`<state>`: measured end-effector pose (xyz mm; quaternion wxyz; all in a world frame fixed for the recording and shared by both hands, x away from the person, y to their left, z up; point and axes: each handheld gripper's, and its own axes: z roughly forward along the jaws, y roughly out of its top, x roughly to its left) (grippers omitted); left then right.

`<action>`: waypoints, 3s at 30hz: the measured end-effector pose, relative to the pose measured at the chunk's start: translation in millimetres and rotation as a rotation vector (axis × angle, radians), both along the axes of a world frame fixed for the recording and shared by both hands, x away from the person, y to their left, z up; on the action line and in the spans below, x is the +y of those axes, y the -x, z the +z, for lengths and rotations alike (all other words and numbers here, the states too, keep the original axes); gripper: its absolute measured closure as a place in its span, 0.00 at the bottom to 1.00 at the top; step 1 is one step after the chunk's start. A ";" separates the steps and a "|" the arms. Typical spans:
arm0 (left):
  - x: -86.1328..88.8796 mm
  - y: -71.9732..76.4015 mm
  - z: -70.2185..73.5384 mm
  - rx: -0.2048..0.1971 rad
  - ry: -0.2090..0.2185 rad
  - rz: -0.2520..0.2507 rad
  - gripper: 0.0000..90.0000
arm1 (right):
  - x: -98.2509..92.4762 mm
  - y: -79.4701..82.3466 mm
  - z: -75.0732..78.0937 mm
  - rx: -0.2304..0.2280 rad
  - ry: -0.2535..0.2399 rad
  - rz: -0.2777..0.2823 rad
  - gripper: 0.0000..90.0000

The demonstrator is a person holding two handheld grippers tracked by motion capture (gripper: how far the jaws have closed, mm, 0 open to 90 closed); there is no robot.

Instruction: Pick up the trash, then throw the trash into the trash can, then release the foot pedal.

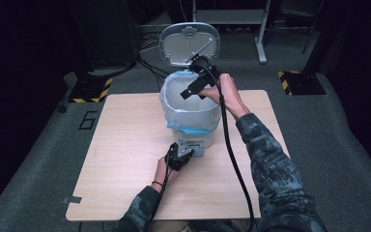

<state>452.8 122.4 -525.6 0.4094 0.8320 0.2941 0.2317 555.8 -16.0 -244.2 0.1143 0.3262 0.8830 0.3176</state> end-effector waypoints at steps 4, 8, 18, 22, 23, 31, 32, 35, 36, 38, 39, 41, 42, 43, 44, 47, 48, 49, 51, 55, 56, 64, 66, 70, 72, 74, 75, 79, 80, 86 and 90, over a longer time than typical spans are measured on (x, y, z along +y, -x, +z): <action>0.6 -0.2 0.6 0.009 -0.002 -0.007 1.00 | -5.4 5.4 -2.7 -0.009 -0.005 0.003 0.03; 0.5 -0.2 0.6 0.009 -0.003 -0.006 1.00 | -11.5 10.9 -2.7 -0.020 -0.015 0.002 0.03; 0.9 -0.7 0.4 0.012 0.004 -0.010 1.00 | -31.0 29.3 -2.5 -0.075 -0.022 0.016 0.02; 0.3 -0.7 -0.3 0.003 0.009 0.001 1.00 | -43.1 39.6 -6.3 -0.089 -0.041 0.007 0.02; -0.1 -0.5 -0.5 -0.001 0.008 0.002 1.00 | -46.2 41.7 -7.4 -0.092 -0.042 0.000 0.02; 0.5 -0.8 -0.2 0.004 0.011 0.000 1.00 | -66.4 55.2 -16.3 -0.113 -0.057 -0.022 0.03; 0.6 -0.9 -0.1 0.006 0.012 0.001 1.00 | -68.7 56.7 -17.7 -0.112 -0.060 -0.023 0.03; 0.6 -0.9 -0.3 0.005 0.013 0.001 1.00 | -75.3 61.6 -21.9 -0.122 -0.068 -0.028 0.03; 0.7 -1.0 -0.2 0.007 0.014 0.002 1.00 | -77.2 63.0 -23.7 -0.126 -0.070 -0.032 0.03; 0.6 -1.0 -0.3 0.007 0.016 0.003 1.00 | -82.4 65.3 -27.3 -0.131 -0.067 -0.033 0.03; 0.5 -0.9 -0.3 0.007 0.017 0.004 1.00 | -84.9 66.6 -29.7 -0.129 -0.074 -0.039 0.03; 0.7 -1.0 -0.2 0.006 0.013 0.002 1.00 | -88.7 68.2 -33.4 -0.127 -0.079 -0.048 0.03; 0.7 -1.0 -0.2 0.006 0.014 0.002 1.00 | -91.4 68.8 -35.3 -0.133 -0.075 -0.046 0.03; 0.7 -1.0 -0.2 0.006 0.014 0.002 1.00 | -92.5 70.2 -37.5 -0.132 -0.081 -0.058 0.03; 0.6 -1.0 -0.3 0.007 0.016 0.003 1.00 | -94.5 71.5 -39.5 -0.125 -0.080 -0.063 0.03; 0.7 -1.0 -0.2 0.006 0.013 0.002 1.00 | -100.4 73.0 -45.9 -0.123 -0.084 -0.068 0.04; 0.7 -1.0 -0.2 0.007 0.014 0.002 1.00 | -102.4 73.9 -47.6 -0.118 -0.081 -0.073 0.04; 0.7 -0.9 -0.2 0.006 0.013 0.002 1.00 | -104.3 74.1 -49.7 -0.122 -0.080 -0.074 0.04; 0.7 -1.1 -0.2 0.006 0.013 0.001 1.00 | -107.5 76.2 -53.2 -0.119 -0.086 -0.086 0.04; 0.8 -1.0 0.0 0.004 0.003 -0.003 1.00 | -114.2 79.9 -61.1 -0.120 -0.090 -0.101 0.04; 0.9 -1.1 0.0 0.004 0.003 -0.002 1.00 | -116.0 80.7 -63.3 -0.119 -0.093 -0.106 0.04; 0.7 -0.9 0.1 0.006 0.005 -0.002 1.00 | -128.2 87.0 -84.9 -0.099 -0.103 -0.142 0.04; 0.8 -0.9 0.1 0.008 0.009 0.002 1.00 | -130.2 87.5 -91.3 -0.091 -0.103 -0.145 0.04; 3.1 -2.2 0.5 0.024 0.034 0.015 1.00 | -134.2 88.5 -102.3 -0.084 -0.103 -0.152 0.03; 11.3 -1.7 3.4 0.066 0.049 0.051 0.75 | -138.0 91.4 -105.7 -0.087 -0.110 -0.164 0.03; 22.3 2.4 6.4 0.140 0.057 0.051 0.49 | -143.3 95.4 -109.7 -0.095 -0.119 -0.172 0.03; 28.0 7.1 8.1 0.149 0.066 0.062 0.39 | -146.6 97.5 -112.4 -0.101 -0.116 -0.173 0.03; 57.5 28.2 18.0 0.130 0.106 0.130 0.26 | -160.6 107.7 -127.3 -0.103 -0.112 -0.205 0.03; 65.8 32.4 19.1 0.127 0.111 0.150 0.26 | -164.5 110.7 -132.3 -0.105 -0.115 -0.215 0.03; 115.5 52.7 21.1 0.107 0.102 0.252 0.21 | -188.2 129.7 -167.5 -0.096 -0.125 -0.286 0.02; 141.3 62.9 15.8 0.111 0.085 0.338 0.20 | -200.8 142.3 -192.7 -0.099 -0.123 -0.337 0.02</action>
